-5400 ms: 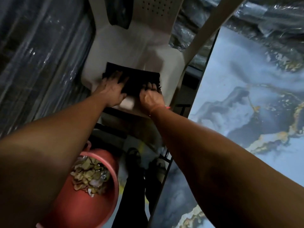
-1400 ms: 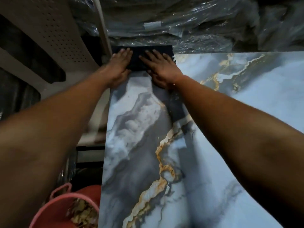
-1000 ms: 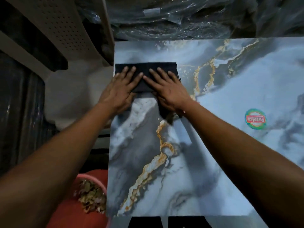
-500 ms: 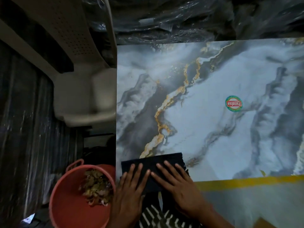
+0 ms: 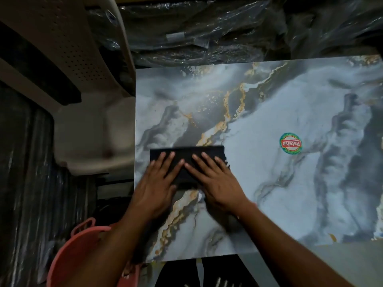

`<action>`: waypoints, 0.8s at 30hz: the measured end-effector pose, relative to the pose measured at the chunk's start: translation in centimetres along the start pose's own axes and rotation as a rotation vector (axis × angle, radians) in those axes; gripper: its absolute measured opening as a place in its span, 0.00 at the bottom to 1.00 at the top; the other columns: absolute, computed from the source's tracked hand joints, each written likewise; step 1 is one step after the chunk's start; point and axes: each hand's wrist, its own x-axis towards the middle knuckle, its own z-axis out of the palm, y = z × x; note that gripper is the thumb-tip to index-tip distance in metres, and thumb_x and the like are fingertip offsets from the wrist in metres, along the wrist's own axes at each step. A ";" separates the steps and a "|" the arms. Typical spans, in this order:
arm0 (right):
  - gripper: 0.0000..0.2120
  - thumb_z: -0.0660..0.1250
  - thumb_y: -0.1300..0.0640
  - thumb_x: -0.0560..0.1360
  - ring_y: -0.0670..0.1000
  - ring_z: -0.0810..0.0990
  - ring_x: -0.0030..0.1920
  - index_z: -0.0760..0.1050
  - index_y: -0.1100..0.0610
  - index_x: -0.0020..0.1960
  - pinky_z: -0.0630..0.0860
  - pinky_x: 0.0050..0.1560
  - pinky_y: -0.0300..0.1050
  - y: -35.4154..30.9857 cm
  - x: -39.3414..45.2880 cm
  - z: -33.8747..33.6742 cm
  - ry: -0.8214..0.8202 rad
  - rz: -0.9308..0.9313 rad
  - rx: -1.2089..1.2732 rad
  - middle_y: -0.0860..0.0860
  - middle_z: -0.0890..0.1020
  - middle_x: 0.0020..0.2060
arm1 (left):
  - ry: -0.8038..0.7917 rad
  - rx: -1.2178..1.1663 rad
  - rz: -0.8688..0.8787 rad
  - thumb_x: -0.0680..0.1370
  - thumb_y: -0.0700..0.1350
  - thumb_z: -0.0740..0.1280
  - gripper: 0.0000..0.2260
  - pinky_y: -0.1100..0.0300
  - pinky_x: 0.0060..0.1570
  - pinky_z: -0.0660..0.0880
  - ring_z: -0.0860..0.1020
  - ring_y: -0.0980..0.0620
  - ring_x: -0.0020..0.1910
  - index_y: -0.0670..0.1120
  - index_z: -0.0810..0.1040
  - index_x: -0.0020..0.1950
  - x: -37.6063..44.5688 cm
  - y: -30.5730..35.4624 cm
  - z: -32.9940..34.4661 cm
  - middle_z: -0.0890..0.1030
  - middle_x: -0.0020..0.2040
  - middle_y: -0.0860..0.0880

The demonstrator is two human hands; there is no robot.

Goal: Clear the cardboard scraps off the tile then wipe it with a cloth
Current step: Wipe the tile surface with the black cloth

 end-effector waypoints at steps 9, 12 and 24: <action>0.28 0.48 0.43 0.86 0.55 0.46 0.84 0.47 0.43 0.85 0.47 0.81 0.58 11.5 21.2 -7.0 -0.002 -0.016 -0.072 0.50 0.49 0.84 | 0.013 0.053 0.010 0.86 0.51 0.58 0.31 0.42 0.80 0.48 0.44 0.41 0.83 0.51 0.46 0.85 21.9 -10.0 -8.2 0.45 0.85 0.44; 0.28 0.48 0.43 0.85 0.56 0.48 0.84 0.49 0.44 0.85 0.48 0.80 0.58 14.5 25.6 -9.0 0.012 -0.038 -0.063 0.52 0.51 0.84 | 0.026 0.066 0.041 0.86 0.51 0.56 0.30 0.40 0.79 0.48 0.45 0.39 0.83 0.50 0.46 0.85 26.8 -11.6 -10.5 0.46 0.85 0.43; 0.29 0.45 0.42 0.84 0.58 0.48 0.84 0.48 0.45 0.85 0.50 0.81 0.60 13.7 24.0 -7.9 0.009 -0.038 -0.070 0.52 0.51 0.84 | 0.044 0.060 0.029 0.85 0.50 0.56 0.30 0.39 0.78 0.50 0.47 0.38 0.83 0.49 0.49 0.85 24.8 -10.6 -9.6 0.48 0.84 0.42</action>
